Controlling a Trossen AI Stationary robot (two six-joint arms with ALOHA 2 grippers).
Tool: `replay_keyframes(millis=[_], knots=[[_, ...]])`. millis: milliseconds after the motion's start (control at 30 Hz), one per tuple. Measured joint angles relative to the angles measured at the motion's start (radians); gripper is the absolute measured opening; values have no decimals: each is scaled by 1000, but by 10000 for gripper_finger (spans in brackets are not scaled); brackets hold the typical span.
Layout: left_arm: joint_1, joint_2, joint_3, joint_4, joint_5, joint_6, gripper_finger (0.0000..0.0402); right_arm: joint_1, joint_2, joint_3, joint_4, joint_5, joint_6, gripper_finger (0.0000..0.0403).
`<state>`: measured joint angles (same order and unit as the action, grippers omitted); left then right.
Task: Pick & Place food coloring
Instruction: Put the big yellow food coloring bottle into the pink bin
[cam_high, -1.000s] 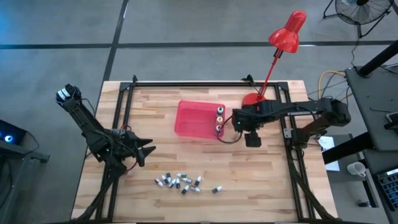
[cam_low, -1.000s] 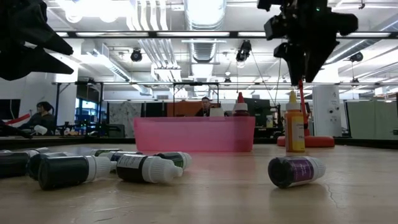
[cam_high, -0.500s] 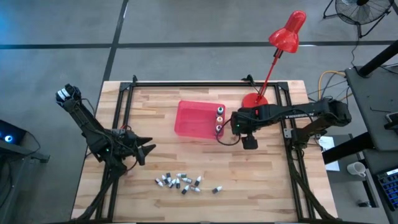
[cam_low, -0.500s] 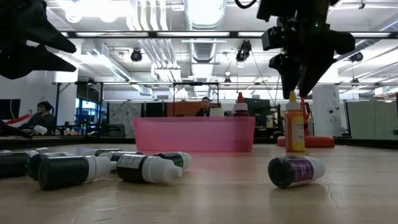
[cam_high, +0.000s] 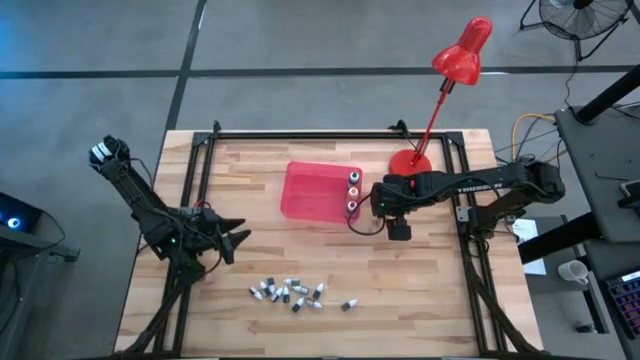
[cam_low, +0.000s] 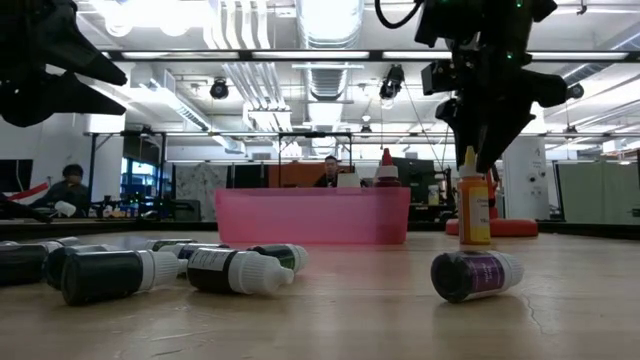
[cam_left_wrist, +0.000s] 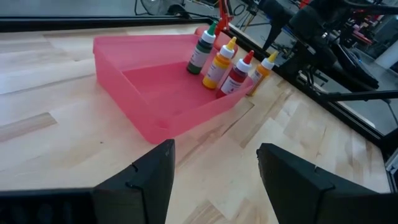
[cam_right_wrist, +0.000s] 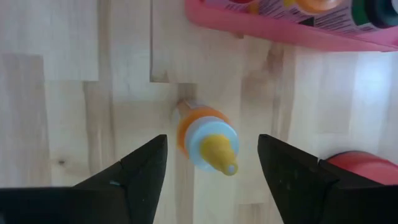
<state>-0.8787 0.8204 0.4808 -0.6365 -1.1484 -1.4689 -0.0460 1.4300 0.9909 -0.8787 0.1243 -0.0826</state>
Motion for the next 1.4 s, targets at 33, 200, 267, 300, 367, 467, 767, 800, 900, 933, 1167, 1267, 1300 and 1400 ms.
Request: replay_keyframes(millis=[33,200,267,300,367,467,767,800,900,933,1167,1267,1300,1400], knots=[[0,0,0,0,-1,0,202,0,0,-1,0,3,0,233],[0,0,0,0,-3,-1,202,0,0,-13,-1,2,4,199],[0,0,0,0,-3,-1,202,0,0,-13,0,2,5,183],[0,0,0,0,-3,-2,202,0,0,-13,1,2,5,176],[0,0,0,0,-3,-6,202,0,0,-13,5,0,5,163],[0,0,0,0,-3,-7,202,0,0,-11,7,-3,5,151],[0,0,0,0,-2,-26,202,-3,0,-6,27,-21,36,152],[0,0,0,0,-2,-26,202,-3,0,-6,26,-21,36,153],[0,0,0,0,-2,-26,202,-3,0,-7,22,-21,39,146],[0,0,0,0,-2,-27,202,-3,0,-7,23,-21,39,139],[0,0,0,1,-2,-32,202,-2,2,34,0,-20,171,89],[0,0,0,1,-2,-31,202,-2,9,102,-63,-20,213,89],[0,0,0,1,-2,-28,202,-2,13,135,-100,-19,221,89],[0,0,0,1,-1,-25,202,-2,33,270,-187,-12,247,89]])
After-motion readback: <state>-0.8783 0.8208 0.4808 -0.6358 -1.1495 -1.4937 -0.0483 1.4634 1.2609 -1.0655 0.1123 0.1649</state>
